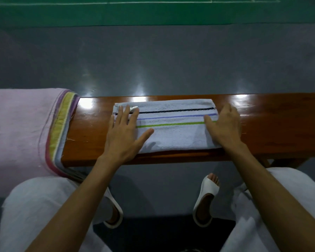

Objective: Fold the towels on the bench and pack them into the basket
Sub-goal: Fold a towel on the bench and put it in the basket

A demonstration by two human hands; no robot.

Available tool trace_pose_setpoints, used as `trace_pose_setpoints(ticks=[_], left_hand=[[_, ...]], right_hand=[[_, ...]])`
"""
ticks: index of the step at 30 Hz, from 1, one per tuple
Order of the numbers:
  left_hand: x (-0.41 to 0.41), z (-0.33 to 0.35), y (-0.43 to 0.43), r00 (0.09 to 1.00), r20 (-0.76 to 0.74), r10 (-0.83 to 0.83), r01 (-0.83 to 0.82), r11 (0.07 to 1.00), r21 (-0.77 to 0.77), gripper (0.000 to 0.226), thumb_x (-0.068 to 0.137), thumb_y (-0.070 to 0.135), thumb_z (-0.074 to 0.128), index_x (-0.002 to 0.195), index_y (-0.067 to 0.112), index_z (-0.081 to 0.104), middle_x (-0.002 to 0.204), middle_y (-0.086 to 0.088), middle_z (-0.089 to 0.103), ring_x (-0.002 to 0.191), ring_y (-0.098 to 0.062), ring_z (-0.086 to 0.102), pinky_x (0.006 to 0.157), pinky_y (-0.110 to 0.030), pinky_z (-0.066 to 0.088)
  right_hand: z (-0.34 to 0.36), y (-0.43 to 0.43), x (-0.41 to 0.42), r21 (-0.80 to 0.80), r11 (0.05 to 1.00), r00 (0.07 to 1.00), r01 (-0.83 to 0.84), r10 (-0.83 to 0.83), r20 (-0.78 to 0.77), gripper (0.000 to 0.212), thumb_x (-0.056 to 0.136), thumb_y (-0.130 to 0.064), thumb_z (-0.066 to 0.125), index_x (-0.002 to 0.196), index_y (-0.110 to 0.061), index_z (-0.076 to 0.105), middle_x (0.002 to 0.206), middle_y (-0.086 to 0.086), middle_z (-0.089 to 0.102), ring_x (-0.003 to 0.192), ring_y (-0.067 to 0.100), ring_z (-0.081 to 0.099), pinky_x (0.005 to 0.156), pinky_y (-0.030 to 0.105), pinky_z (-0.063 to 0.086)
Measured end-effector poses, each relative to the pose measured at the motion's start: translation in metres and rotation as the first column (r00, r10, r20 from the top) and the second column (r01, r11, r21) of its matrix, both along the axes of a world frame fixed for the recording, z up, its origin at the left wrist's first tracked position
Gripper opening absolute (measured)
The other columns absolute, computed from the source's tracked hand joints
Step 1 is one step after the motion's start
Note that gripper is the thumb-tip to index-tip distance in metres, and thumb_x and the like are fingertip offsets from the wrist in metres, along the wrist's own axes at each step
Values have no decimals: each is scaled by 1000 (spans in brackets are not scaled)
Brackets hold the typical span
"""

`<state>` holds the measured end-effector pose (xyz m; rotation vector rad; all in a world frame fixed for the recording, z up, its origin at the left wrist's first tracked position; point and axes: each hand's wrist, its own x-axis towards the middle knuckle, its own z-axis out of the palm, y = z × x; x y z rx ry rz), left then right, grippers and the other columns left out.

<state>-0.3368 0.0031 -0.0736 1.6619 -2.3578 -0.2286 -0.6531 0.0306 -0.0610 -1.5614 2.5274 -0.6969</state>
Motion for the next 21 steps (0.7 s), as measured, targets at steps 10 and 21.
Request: trace_pose_setpoints(ticks=[10,21], left_hand=[[-24,-12,10,995,90,-44,37,996,85,95,92,86,13,165,26,1,172,-5,-13,157,-24,-18,127,-52,-7],[-14,19,5,706,-692,151,67,958,278,34,98,44,65,125,24,61,128,7,60,116,-10,58,93,-29,56]], right_hand=[[7,-8,-14,194,981,994,6,-26,103,23,102,-34,57,102,-11,57,101,8,63,87,26,59,73,39,50],[38,-3,-61,-19,999,923,37,-27,383,40,103,-34,50,128,-3,52,127,21,59,120,38,57,95,42,45]])
